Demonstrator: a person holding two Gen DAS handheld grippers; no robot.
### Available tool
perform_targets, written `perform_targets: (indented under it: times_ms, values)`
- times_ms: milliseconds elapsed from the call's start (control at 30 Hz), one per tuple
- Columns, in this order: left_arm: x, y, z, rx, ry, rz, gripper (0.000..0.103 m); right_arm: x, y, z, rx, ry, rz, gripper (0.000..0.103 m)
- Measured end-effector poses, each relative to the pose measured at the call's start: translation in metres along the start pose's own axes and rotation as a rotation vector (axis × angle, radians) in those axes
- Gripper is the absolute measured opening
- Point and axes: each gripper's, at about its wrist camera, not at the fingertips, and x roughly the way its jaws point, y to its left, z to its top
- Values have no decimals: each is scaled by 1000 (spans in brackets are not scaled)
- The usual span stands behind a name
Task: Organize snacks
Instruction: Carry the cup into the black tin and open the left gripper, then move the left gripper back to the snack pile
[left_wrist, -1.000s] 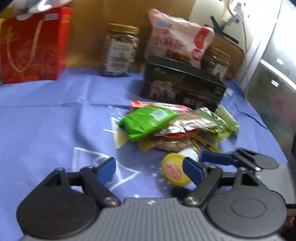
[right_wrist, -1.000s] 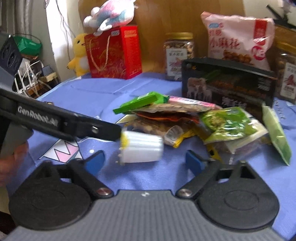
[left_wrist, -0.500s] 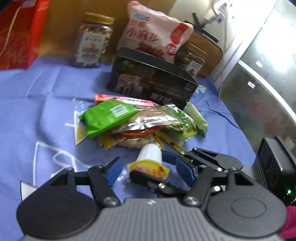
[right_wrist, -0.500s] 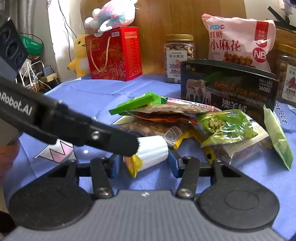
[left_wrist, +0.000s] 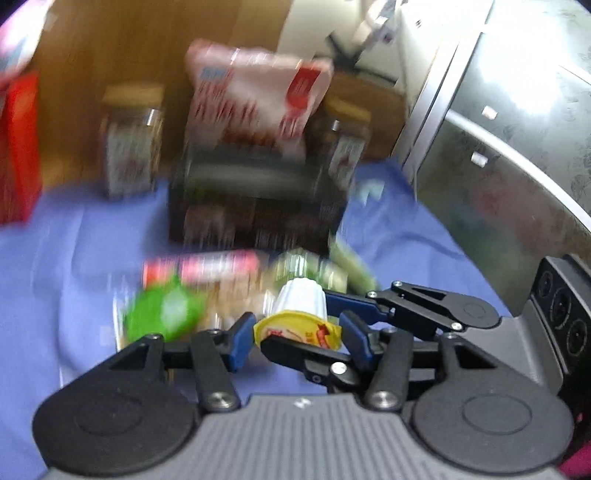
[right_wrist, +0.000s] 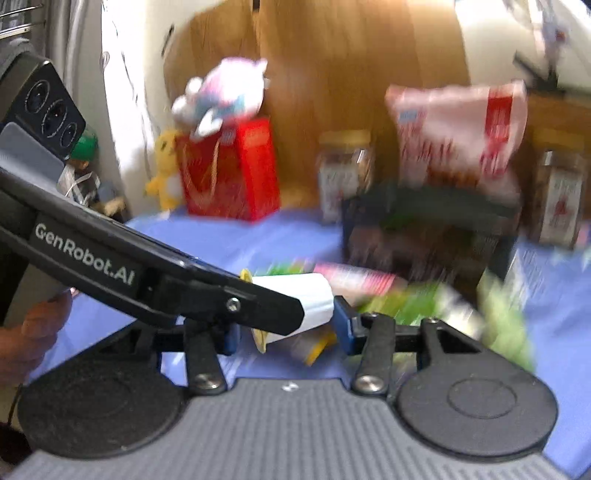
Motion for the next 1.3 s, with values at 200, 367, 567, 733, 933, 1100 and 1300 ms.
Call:
perform_targets:
  times_ms: [200,367,567,733,933,1100,1300]
  values:
    - [60,-19,75,83,-90,62,52,28,-57,48,-12,-101,-137,52]
    - [119,-25,105,87,-73,107,52,61,-102,60,36,-98,-229,53]
    - [151,-24,104,120,-43,223,62,84,-123,46,68,-29,-282,54]
    - [142,-16,97,121,-47,280,79,76,-115,39,65,-52,-282,64]
    - [112,-27,78,212,-92,370,80,52,-86,31,47,-85,-251,64]
    - [87,-27,65,210,-106,388,80,36,-56,20,5,-101,-236,64]
    - [69,-27,55,218,-130,397,80,30,-26,5,-17,-65,-180,64]
